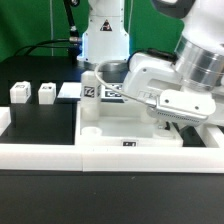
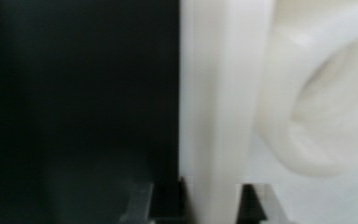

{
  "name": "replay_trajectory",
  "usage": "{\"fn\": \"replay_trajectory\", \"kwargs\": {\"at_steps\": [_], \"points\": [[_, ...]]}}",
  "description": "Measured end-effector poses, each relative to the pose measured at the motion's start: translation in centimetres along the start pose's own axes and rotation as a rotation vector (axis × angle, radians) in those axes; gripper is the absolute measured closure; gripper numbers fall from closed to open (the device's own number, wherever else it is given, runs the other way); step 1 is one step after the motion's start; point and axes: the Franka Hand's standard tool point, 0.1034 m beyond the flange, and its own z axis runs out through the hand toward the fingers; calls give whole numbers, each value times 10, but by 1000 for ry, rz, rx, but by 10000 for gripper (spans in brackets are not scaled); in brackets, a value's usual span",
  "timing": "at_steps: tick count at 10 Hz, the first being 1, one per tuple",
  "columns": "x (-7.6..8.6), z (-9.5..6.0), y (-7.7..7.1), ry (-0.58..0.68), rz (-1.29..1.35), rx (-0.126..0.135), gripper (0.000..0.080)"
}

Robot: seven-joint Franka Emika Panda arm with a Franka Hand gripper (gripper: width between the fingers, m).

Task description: Assemble square table

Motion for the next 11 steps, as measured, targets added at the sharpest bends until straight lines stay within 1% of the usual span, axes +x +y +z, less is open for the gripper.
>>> {"fn": "replay_trajectory", "kwargs": {"at_steps": [1, 2, 3, 5, 6, 9, 10, 11], "points": [[-1, -5, 11, 4, 35, 1, 717], [0, -10, 19, 7, 59, 13, 717], [0, -13, 21, 16, 65, 35, 717], [-1, -15, 22, 39, 65, 65, 717], [-1, -15, 21, 45, 65, 69, 717], [-1, -13, 17, 51, 72, 73, 717], [0, -14, 11, 57, 79, 80, 610], [0, -14, 6, 64, 85, 89, 440]]}}
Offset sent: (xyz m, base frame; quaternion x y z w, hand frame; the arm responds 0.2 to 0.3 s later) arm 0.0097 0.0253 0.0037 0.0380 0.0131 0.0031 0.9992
